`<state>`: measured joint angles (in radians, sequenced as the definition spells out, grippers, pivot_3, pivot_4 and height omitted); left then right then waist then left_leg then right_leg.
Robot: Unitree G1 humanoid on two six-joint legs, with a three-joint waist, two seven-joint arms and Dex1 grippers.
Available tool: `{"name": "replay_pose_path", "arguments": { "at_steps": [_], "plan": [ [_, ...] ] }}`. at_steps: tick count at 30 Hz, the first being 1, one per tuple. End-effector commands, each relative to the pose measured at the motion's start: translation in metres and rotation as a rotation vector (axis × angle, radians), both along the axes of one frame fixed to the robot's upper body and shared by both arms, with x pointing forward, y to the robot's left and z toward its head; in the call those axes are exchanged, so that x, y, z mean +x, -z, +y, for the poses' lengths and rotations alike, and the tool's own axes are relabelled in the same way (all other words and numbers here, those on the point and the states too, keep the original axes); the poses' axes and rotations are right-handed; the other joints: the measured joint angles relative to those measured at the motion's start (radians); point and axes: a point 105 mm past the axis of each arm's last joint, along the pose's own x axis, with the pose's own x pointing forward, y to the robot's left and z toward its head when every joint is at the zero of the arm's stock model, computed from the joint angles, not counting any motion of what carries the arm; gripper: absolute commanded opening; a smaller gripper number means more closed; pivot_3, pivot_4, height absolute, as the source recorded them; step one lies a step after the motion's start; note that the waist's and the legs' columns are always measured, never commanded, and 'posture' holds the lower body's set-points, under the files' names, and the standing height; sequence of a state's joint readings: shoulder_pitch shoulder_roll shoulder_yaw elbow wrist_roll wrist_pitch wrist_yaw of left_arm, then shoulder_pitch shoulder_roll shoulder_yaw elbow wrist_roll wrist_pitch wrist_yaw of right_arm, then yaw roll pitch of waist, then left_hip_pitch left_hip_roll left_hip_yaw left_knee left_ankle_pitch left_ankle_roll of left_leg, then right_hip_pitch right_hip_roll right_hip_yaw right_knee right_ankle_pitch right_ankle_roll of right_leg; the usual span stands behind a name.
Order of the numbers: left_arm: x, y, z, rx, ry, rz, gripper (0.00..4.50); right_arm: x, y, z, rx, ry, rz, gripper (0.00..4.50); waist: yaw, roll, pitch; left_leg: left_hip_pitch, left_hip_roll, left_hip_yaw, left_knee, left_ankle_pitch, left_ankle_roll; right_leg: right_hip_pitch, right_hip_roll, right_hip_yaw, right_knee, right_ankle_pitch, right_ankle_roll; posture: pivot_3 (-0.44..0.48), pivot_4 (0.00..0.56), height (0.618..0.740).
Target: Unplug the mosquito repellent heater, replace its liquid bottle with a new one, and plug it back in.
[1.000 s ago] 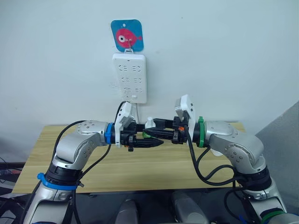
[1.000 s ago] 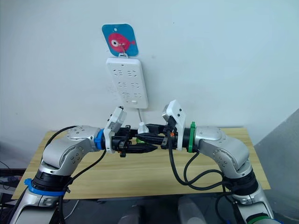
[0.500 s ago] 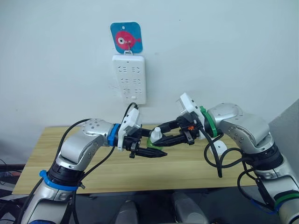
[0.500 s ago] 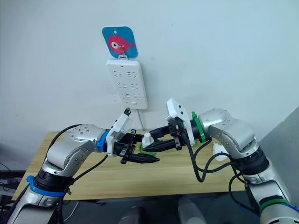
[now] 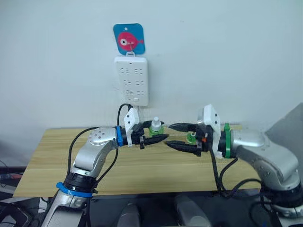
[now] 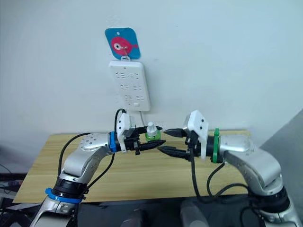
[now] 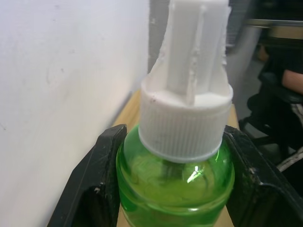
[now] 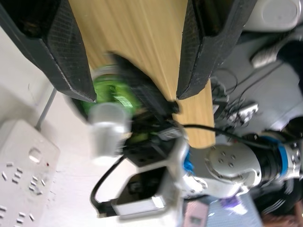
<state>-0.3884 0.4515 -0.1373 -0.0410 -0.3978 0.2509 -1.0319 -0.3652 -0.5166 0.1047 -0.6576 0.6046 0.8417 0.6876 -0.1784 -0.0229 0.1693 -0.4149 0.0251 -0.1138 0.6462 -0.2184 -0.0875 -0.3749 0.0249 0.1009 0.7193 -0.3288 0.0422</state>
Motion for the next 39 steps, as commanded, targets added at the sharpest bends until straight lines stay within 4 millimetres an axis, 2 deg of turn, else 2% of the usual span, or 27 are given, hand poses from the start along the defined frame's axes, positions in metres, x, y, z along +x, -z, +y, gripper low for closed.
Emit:
{"name": "replay_pose_path", "arguments": {
  "at_steps": [1,4,13,17,20,23,26,30,35,39],
  "plan": [
    [0.003,-0.011,-0.004,-0.019,-0.001,-0.080,2.32,0.017,-0.011,0.012,0.061,0.160,-0.102,2.80,-0.013,0.000,-0.006,0.000,0.000,0.000,0.000,0.000,0.000,0.000,0.001,0.000,0.000,0.000,0.000,-0.205,0.091,0.711],
    [0.003,-0.011,-0.006,-0.022,-0.001,-0.080,2.32,0.026,-0.012,0.018,0.083,0.220,-0.125,2.80,-0.018,0.003,-0.011,0.001,0.001,0.001,0.000,0.000,0.000,0.000,0.005,0.000,0.000,-0.001,0.002,-0.208,0.088,0.711],
    [0.006,-0.016,-0.007,-0.040,-0.022,-0.074,2.32,0.023,0.000,0.036,0.076,0.173,-0.116,2.80,-0.018,0.004,-0.014,0.000,0.001,0.000,-0.001,0.000,0.000,0.000,0.006,0.000,0.000,0.000,0.000,-0.196,0.080,0.711],
    [0.004,-0.017,-0.008,-0.042,-0.024,-0.073,2.32,0.028,0.001,0.041,0.089,0.185,-0.111,2.80,-0.018,0.004,-0.014,0.000,0.001,0.000,0.000,0.000,0.000,0.001,0.006,0.000,0.000,0.000,0.001,-0.190,0.077,0.711],
    [0.003,-0.018,-0.008,-0.039,-0.018,-0.067,2.32,0.029,-0.001,0.042,0.109,0.173,-0.109,2.23,-0.018,0.004,-0.015,0.000,0.002,0.000,0.000,0.000,0.000,0.001,0.007,0.000,0.000,0.000,0.001,-0.187,0.076,0.711],
    [0.000,-0.018,-0.007,-0.035,-0.007,-0.060,2.32,0.026,-0.002,0.042,0.106,0.131,-0.109,1.11,-0.017,0.004,-0.015,0.000,0.001,0.000,0.000,0.000,0.000,0.001,0.007,0.000,0.000,0.000,0.000,-0.187,0.076,0.711],
    [-0.002,-0.018,-0.007,-0.032,0.001,-0.053,2.32,0.022,-0.003,0.043,0.102,0.087,-0.114,1.08,-0.017,0.004,-0.015,0.000,0.002,0.000,-0.001,0.000,0.000,0.001,0.007,-0.001,0.000,0.000,0.000,-0.185,0.076,0.711],
    [-0.010,-0.015,-0.004,-0.015,0.046,-0.008,2.32,0.010,-0.006,0.046,0.034,-0.145,-0.144,1.08,-0.018,0.004,-0.015,0.000,0.001,0.000,0.000,0.000,0.000,0.001,0.007,0.000,0.000,0.000,0.001,-0.189,0.078,0.711],
    [-0.033,-0.006,-0.001,0.078,0.206,0.037,2.32,0.003,-0.003,0.038,-0.250,-0.608,-0.194,1.08,-0.024,0.004,-0.014,0.002,0.002,0.001,0.000,0.000,0.000,0.002,0.007,0.000,0.000,-0.001,0.002,-0.192,0.079,0.711],
    [-0.037,-0.009,-0.003,0.073,0.223,0.041,2.32,0.007,-0.008,0.037,-0.311,-0.728,-0.155,1.08,-0.023,0.004,-0.015,0.003,0.002,0.000,-0.002,0.000,0.000,0.003,0.007,-0.002,0.000,0.000,0.000,-0.172,0.072,0.711]
  ]
}}
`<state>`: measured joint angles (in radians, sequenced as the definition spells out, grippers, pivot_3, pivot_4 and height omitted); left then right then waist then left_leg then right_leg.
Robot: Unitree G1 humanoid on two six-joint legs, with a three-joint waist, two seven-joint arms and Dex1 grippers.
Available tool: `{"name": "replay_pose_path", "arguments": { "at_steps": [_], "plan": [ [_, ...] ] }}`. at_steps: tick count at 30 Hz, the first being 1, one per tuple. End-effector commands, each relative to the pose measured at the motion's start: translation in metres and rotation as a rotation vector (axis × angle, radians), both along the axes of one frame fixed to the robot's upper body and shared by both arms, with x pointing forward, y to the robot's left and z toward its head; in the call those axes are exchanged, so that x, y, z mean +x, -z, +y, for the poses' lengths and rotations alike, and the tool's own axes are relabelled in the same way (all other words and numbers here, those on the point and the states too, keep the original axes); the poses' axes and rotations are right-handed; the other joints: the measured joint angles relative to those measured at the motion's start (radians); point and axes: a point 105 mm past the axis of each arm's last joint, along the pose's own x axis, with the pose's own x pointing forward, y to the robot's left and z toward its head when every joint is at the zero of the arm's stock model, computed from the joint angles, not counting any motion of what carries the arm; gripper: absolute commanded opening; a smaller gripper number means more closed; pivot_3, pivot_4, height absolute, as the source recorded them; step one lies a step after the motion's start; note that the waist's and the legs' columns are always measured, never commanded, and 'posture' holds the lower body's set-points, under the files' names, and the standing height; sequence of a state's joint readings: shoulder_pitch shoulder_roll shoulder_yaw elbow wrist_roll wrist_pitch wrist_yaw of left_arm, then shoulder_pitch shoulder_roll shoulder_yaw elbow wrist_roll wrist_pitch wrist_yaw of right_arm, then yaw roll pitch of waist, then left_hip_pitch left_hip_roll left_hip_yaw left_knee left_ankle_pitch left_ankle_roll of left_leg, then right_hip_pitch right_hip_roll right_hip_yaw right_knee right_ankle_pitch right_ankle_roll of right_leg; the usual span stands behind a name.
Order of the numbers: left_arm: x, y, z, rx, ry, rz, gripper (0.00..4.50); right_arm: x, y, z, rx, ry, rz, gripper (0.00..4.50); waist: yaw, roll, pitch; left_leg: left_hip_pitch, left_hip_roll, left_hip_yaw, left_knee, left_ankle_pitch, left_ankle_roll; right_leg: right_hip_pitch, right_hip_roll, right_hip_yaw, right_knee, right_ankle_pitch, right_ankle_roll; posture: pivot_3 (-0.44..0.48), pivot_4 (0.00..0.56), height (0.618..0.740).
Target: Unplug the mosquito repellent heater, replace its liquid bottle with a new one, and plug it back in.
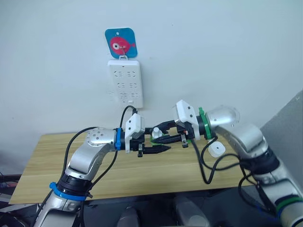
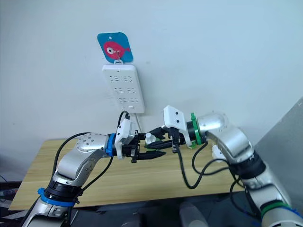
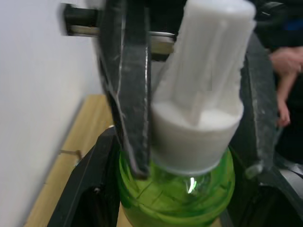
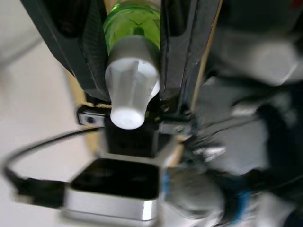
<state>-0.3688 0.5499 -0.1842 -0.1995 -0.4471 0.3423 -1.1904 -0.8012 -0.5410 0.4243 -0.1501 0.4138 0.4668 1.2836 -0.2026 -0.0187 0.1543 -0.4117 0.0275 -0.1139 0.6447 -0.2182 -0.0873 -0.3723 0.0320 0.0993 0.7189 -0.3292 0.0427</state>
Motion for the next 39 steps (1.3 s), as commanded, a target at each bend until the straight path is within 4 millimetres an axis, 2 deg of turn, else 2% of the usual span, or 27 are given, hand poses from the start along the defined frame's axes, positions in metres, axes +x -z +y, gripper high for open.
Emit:
{"name": "replay_pose_path", "arguments": {
  "at_steps": [1,2,7,14,18,24,34,39],
  "plan": [
    [0.001,-0.004,0.004,-0.027,-0.023,0.024,2.32,-0.009,-0.007,0.001,-0.041,-0.141,0.007,1.08,0.002,0.000,0.000,0.000,0.000,-0.001,0.000,0.000,0.000,0.000,0.000,0.000,0.000,0.001,-0.001,-0.172,0.072,0.711],
    [0.002,-0.005,0.003,-0.031,-0.027,0.021,2.32,-0.007,-0.008,0.000,-0.038,-0.133,0.016,1.08,0.004,0.000,0.000,-0.001,0.000,0.000,0.000,0.000,0.000,0.000,0.000,0.000,0.000,0.002,-0.003,-0.168,0.071,0.711],
    [0.007,-0.009,0.007,-0.061,-0.079,0.023,2.32,0.006,-0.015,-0.014,0.043,0.014,-0.007,2.82,0.007,0.000,0.000,-0.002,0.000,-0.001,0.001,0.000,0.000,-0.001,-0.002,-0.001,0.000,0.002,-0.003,-0.175,0.072,0.711],
    [0.019,-0.006,0.011,-0.105,-0.197,0.009,2.32,0.006,-0.029,-0.033,0.232,0.298,-0.049,2.82,0.007,0.000,0.000,-0.003,0.000,-0.001,0.001,0.000,0.000,-0.001,-0.002,0.000,0.000,0.002,-0.003,-0.201,0.081,0.711],
    [0.018,-0.005,0.007,-0.119,-0.193,0.016,2.32,-0.006,-0.025,-0.019,0.349,0.434,-0.044,2.82,0.002,0.000,0.000,-0.003,0.000,-0.001,0.000,0.000,0.000,-0.002,0.000,0.001,0.000,0.002,-0.003,-0.214,0.082,0.711],
    [0.021,-0.007,0.005,-0.118,-0.181,0.012,2.32,-0.012,-0.014,-0.006,0.369,0.503,-0.027,2.82,-0.001,0.000,-0.001,-0.002,0.000,0.001,0.002,0.000,0.000,-0.001,0.000,0.002,0.001,-0.001,0.001,-0.223,0.079,0.711],
    [0.019,-0.004,0.008,-0.087,-0.152,-0.023,2.32,0.012,-0.005,0.008,0.335,0.582,-0.031,2.82,-0.002,0.001,-0.001,-0.002,0.000,0.001,0.001,0.000,0.000,-0.002,0.000,0.002,0.000,0.000,0.001,-0.206,0.074,0.711],
    [0.017,-0.001,0.010,-0.073,-0.150,-0.040,2.32,0.014,-0.006,0.005,0.329,0.576,-0.011,2.82,0.001,0.001,-0.001,-0.002,0.000,0.000,0.001,0.000,0.000,-0.002,0.000,0.001,0.000,0.000,0.001,-0.199,0.074,0.711]
  ]
}}
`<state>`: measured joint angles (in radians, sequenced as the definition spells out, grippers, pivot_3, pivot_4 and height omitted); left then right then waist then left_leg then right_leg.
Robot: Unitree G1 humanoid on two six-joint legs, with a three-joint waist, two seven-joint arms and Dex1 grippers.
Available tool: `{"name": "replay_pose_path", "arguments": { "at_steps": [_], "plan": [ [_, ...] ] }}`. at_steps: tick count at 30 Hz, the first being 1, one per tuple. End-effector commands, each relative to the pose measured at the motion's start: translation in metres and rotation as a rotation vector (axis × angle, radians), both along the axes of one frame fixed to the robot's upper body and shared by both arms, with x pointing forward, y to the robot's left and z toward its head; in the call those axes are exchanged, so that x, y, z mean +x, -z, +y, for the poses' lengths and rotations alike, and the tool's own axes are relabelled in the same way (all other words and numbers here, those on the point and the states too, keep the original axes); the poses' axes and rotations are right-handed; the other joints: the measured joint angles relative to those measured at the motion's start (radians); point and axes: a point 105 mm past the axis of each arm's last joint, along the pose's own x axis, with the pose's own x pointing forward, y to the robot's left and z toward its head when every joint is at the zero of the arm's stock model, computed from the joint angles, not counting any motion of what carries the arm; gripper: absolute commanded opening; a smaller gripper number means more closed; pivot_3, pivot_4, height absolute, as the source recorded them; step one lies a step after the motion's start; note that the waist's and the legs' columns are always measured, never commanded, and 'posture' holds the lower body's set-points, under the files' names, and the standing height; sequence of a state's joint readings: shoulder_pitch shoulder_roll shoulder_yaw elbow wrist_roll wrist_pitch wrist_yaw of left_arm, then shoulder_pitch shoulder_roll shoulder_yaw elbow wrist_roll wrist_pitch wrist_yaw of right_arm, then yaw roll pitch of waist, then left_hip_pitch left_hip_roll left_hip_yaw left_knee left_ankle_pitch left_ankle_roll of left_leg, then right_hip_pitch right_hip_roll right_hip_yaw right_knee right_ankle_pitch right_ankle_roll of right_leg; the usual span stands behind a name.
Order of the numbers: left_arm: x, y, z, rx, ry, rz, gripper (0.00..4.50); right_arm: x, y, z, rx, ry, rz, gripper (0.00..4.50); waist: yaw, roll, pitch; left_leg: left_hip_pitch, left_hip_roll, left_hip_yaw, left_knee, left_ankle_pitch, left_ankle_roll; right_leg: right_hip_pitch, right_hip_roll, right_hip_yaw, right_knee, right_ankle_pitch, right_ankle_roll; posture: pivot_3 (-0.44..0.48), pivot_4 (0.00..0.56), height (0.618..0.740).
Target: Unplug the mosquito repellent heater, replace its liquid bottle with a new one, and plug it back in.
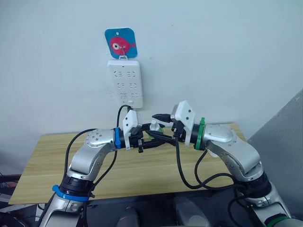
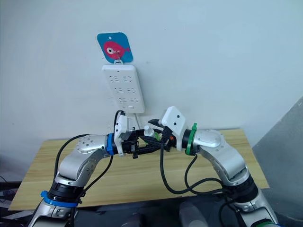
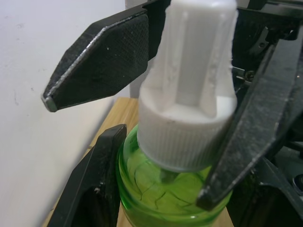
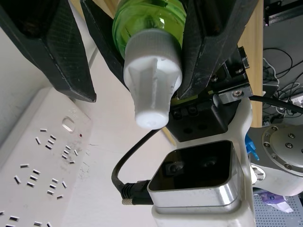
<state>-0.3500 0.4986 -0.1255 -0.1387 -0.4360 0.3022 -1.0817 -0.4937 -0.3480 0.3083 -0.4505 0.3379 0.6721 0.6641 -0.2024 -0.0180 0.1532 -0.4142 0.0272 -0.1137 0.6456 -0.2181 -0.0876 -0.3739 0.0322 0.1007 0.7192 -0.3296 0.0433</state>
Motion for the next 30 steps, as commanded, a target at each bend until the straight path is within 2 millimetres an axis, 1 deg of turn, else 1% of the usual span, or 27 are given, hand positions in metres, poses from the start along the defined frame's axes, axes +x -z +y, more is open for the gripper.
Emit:
{"name": "replay_pose_path", "arguments": {
  "at_steps": [1,4,6,9,11,13,15,17,23,30],
  "plan": [
    [-0.004,0.000,0.001,0.010,0.017,-0.032,2.32,0.001,-0.015,-0.008,0.024,0.000,-0.028,2.82,0.001,0.000,0.000,0.000,0.000,0.000,0.000,0.000,0.000,0.000,0.000,0.000,0.000,0.000,0.000,-0.199,0.074,0.711],
    [-0.003,0.001,0.004,0.012,0.005,-0.033,2.32,-0.001,-0.016,-0.022,0.006,-0.015,-0.007,2.82,0.004,0.000,0.000,0.000,0.000,0.000,0.000,0.000,0.000,0.000,0.000,0.000,0.000,0.000,0.000,-0.199,0.074,0.711],
    [-0.001,0.002,0.006,0.016,-0.002,-0.035,2.32,-0.002,-0.016,-0.037,-0.029,-0.025,0.007,2.82,0.005,0.000,0.000,0.000,0.000,0.000,0.000,0.000,0.000,0.000,0.000,0.000,0.000,0.000,0.000,-0.199,0.074,0.711],
    [0.000,0.004,0.009,0.020,-0.007,-0.036,2.32,-0.004,-0.015,-0.053,-0.074,-0.035,0.025,2.82,0.006,0.000,0.000,0.000,0.000,0.000,0.000,0.000,0.000,0.000,0.000,0.000,0.000,0.000,0.000,-0.204,0.076,0.711],
    [0.000,0.004,0.010,0.022,-0.008,-0.037,2.32,-0.008,-0.015,-0.061,-0.105,-0.052,0.034,2.82,0.006,0.000,0.000,0.000,0.000,0.000,0.000,0.000,0.000,0.000,0.000,0.000,0.000,0.000,0.000,-0.208,0.075,0.711],
    [0.001,0.004,0.011,0.024,-0.008,-0.037,2.32,-0.015,-0.013,-0.062,-0.144,-0.096,0.040,2.82,0.004,0.000,0.000,0.000,0.000,0.000,0.000,0.000,0.000,0.000,0.000,0.000,0.000,0.000,0.000,-0.208,0.075,0.711],
    [0.001,0.004,0.011,0.024,-0.008,-0.037,2.32,-0.020,-0.012,-0.058,-0.145,-0.120,0.042,2.82,0.000,0.000,0.000,0.000,0.000,0.001,0.000,0.000,0.000,0.000,0.000,0.000,0.000,0.000,0.000,-0.211,0.074,0.711],
    [0.001,0.004,0.011,0.027,-0.006,-0.039,2.32,-0.023,-0.011,-0.047,-0.134,-0.128,0.028,2.82,-0.002,0.000,0.000,0.000,0.000,0.001,0.000,0.000,0.000,0.000,0.000,0.000,0.000,0.000,0.000,-0.214,0.073,0.711],
    [0.001,0.004,0.009,0.036,0.018,-0.047,2.32,-0.013,-0.006,-0.015,-0.103,-0.082,-0.003,2.82,-0.011,0.000,-0.001,0.000,0.000,0.001,0.000,0.000,0.000,0.000,0.000,0.000,0.000,0.000,0.001,-0.217,0.071,0.711],
    [-0.001,0.004,0.008,0.041,0.028,-0.053,2.32,-0.004,-0.005,0.007,-0.066,-0.059,0.000,2.82,-0.015,0.000,-0.001,0.000,0.000,0.000,0.000,0.000,0.000,0.000,0.000,0.000,0.000,0.000,0.000,-0.214,0.067,0.711]
  ]
}}
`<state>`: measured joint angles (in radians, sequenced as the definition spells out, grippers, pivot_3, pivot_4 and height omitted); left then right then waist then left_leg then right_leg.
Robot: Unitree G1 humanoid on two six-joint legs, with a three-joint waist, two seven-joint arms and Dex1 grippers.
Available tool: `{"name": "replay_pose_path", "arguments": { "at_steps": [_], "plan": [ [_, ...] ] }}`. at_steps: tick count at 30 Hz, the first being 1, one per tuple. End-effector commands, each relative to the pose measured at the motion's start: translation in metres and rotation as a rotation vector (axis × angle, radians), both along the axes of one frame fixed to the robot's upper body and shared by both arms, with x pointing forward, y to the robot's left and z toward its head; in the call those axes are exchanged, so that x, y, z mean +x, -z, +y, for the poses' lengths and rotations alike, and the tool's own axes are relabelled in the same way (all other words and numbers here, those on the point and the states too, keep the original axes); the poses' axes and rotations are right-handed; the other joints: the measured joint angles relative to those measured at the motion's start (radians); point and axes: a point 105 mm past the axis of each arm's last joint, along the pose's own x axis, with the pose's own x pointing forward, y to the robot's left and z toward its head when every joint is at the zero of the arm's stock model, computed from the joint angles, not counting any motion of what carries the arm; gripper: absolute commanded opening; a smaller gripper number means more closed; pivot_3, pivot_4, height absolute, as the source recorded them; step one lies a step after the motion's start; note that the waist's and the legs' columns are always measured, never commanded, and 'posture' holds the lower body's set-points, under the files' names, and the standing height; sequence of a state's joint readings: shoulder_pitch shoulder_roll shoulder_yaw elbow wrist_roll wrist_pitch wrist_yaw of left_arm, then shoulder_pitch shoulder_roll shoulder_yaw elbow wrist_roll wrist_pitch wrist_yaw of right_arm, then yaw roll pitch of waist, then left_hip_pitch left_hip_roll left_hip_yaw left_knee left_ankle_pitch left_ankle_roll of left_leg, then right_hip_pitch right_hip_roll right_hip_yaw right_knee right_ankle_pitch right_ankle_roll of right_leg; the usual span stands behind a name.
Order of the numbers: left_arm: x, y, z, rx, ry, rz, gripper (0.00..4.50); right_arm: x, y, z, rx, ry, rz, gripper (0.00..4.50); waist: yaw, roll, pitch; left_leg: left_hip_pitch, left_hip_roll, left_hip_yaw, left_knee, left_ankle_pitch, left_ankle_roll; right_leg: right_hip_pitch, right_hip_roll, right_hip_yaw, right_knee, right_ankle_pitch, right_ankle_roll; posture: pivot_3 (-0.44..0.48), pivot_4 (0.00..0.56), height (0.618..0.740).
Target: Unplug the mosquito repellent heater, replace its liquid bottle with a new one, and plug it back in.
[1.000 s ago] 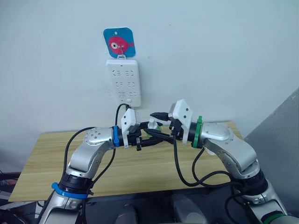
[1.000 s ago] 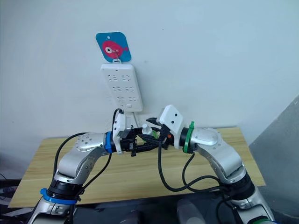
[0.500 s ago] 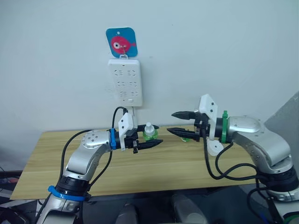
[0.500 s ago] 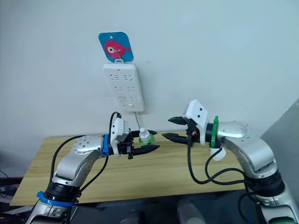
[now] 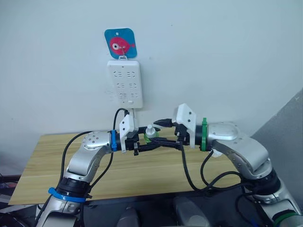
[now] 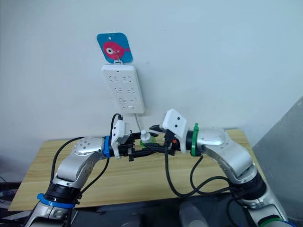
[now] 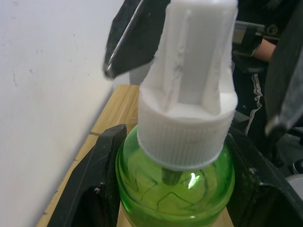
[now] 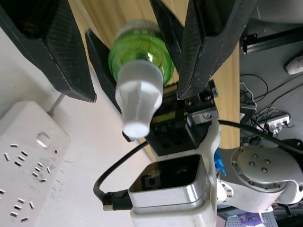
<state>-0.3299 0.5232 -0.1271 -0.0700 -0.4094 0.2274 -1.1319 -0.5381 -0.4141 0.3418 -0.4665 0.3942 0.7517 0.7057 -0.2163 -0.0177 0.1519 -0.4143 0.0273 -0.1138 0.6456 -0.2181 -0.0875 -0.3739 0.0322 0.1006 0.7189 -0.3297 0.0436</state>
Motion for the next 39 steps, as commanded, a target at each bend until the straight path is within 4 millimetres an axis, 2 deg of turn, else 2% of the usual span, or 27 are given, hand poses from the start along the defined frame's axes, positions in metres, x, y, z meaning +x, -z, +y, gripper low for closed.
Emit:
{"name": "replay_pose_path", "arguments": {
  "at_steps": [1,6,11,16,20,24,31,39],
  "plan": [
    [-0.001,-0.010,-0.004,0.000,0.027,-0.057,2.32,0.005,-0.011,0.009,0.032,0.018,-0.044,2.82,-0.002,0.000,0.000,0.000,0.000,0.000,0.000,0.000,0.000,0.000,0.000,0.000,0.000,0.000,0.000,-0.212,0.067,0.711],
    [-0.002,-0.010,-0.004,0.003,0.030,-0.061,2.32,0.012,-0.008,0.006,0.030,0.037,-0.033,2.82,-0.002,0.000,0.000,0.000,0.000,0.000,0.000,0.000,0.000,0.000,0.000,0.000,0.000,0.000,-0.001,-0.209,0.067,0.711],
    [-0.002,-0.009,-0.004,0.001,0.024,-0.065,2.32,0.014,-0.009,-0.018,0.004,0.040,-0.010,2.82,-0.002,0.000,0.000,0.000,0.000,0.000,0.000,0.000,0.000,0.000,0.000,0.000,0.000,0.000,0.000,-0.207,0.070,0.711],
    [-0.001,-0.008,-0.004,-0.001,0.017,-0.064,2.32,0.008,-0.010,-0.052,-0.061,0.012,0.030,2.82,0.001,0.000,0.000,0.000,-0.001,0.000,0.000,0.000,0.000,0.000,0.000,0.000,0.000,0.000,0.000,-0.210,0.072,0.711],
    [-0.001,-0.008,-0.003,-0.001,0.015,-0.063,2.32,-0.001,-0.010,-0.064,-0.119,-0.036,0.041,2.82,-0.003,0.000,0.000,0.000,0.000,0.000,0.000,0.000,0.000,0.000,0.000,0.000,0.000,0.000,0.000,-0.210,0.072,0.711],
    [-0.002,-0.007,-0.003,0.001,0.019,-0.062,2.32,-0.009,-0.023,-0.046,-0.041,-0.072,0.040,2.82,-0.009,0.001,-0.001,0.001,0.001,0.000,-0.001,0.000,0.000,0.000,0.001,0.000,0.000,0.000,0.000,-0.212,0.072,0.711],
    [-0.003,-0.007,-0.004,0.008,0.033,-0.065,2.32,-0.006,-0.029,-0.016,0.038,-0.072,0.026,2.82,-0.005,0.001,-0.001,0.000,0.000,0.000,0.000,0.000,0.000,0.000,0.000,0.000,0.000,0.000,0.000,-0.213,0.072,0.711],
    [-0.005,-0.007,-0.005,0.010,0.036,-0.067,2.32,-0.003,-0.025,-0.003,0.041,-0.095,0.044,2.82,-0.004,0.001,-0.001,0.000,0.000,0.000,0.000,0.000,0.000,0.000,0.000,0.000,0.000,0.000,0.000,-0.204,0.070,0.711]
  ]
}}
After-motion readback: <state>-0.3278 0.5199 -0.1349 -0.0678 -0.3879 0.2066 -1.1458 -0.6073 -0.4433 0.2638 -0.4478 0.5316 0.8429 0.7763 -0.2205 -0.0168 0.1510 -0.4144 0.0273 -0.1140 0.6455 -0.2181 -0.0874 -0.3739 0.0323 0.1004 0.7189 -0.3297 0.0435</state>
